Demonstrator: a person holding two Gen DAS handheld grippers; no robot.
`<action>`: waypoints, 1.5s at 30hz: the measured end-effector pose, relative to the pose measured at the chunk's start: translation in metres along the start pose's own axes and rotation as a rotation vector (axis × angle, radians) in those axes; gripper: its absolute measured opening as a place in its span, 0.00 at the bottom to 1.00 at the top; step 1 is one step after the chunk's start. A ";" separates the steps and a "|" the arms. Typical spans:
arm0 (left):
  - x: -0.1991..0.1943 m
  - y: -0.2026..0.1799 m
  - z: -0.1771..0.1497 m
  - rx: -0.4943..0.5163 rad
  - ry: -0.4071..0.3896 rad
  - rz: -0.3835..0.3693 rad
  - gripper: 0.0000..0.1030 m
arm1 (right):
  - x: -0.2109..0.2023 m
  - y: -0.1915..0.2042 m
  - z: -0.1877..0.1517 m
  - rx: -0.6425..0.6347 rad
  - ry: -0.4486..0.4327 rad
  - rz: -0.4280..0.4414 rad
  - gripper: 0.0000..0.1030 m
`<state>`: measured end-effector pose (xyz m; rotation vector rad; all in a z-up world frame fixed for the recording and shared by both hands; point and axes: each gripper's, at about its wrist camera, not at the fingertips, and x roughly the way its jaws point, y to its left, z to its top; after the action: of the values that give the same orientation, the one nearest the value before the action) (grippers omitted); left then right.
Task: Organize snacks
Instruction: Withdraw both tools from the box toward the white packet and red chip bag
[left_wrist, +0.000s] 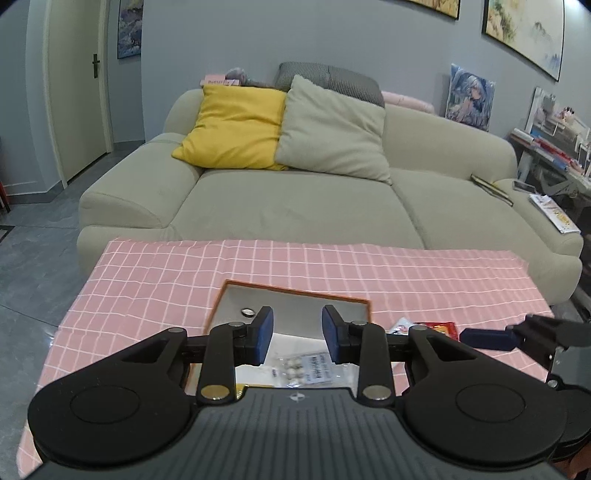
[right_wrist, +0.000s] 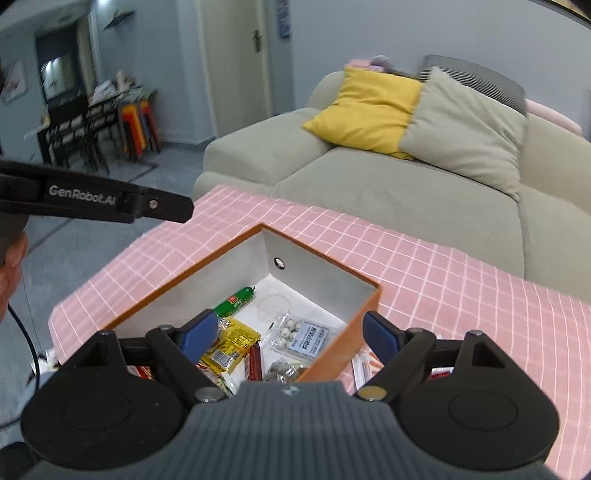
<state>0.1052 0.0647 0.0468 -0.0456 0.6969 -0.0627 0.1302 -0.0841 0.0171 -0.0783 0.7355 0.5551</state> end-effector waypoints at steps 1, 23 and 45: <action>-0.003 -0.004 -0.003 -0.002 -0.003 -0.006 0.37 | -0.004 -0.002 -0.005 0.015 -0.007 -0.001 0.81; 0.018 -0.102 -0.080 -0.030 0.050 -0.127 0.49 | -0.058 -0.066 -0.123 0.170 -0.030 -0.222 0.87; 0.101 -0.151 -0.078 0.210 0.176 -0.140 0.87 | -0.009 -0.139 -0.143 0.145 0.082 -0.273 0.93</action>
<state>0.1261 -0.0949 -0.0686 0.1138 0.8595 -0.2767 0.1074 -0.2435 -0.1005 -0.0656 0.8275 0.2387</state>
